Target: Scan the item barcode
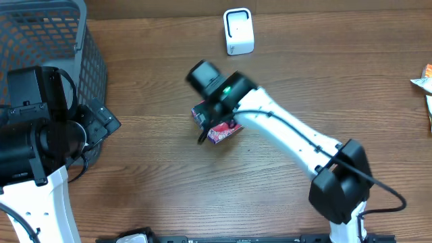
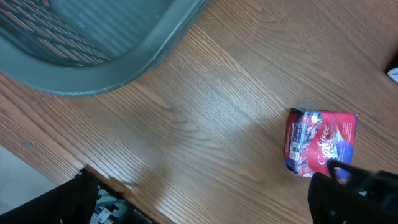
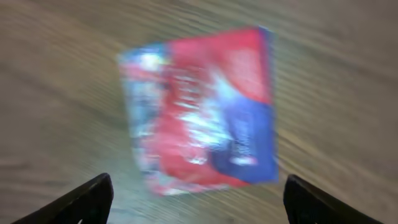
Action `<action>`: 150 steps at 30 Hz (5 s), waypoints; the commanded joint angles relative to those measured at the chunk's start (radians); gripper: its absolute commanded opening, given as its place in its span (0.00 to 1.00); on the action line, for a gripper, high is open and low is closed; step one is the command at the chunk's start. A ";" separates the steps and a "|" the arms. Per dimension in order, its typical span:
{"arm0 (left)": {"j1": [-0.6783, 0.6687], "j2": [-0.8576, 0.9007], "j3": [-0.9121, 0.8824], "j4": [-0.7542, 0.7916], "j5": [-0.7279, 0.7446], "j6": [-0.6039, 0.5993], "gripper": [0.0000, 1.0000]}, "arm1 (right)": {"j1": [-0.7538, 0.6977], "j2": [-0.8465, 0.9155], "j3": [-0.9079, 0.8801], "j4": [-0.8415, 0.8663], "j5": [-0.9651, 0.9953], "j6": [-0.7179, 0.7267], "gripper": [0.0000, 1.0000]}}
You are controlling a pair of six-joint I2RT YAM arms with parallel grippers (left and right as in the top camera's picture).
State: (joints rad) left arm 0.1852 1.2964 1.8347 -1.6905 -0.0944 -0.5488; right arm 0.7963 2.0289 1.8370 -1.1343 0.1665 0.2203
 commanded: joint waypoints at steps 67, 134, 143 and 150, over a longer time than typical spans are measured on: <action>0.004 0.000 -0.001 0.001 -0.010 -0.016 1.00 | 0.155 0.282 0.177 0.003 0.259 0.016 0.04; 0.004 0.000 -0.001 0.001 -0.010 -0.016 1.00 | -0.151 0.176 0.183 -0.230 0.264 0.091 0.88; 0.004 0.000 -0.001 0.001 -0.010 -0.016 1.00 | -0.097 0.114 0.259 -0.282 0.075 -0.063 0.97; 0.004 0.000 -0.001 0.001 -0.010 -0.016 1.00 | 0.068 0.126 0.198 -0.201 0.119 -0.149 0.97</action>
State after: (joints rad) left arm 0.1852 1.2964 1.8347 -1.6905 -0.0944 -0.5488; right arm 0.7841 2.1685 2.0678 -1.3693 0.2691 0.1410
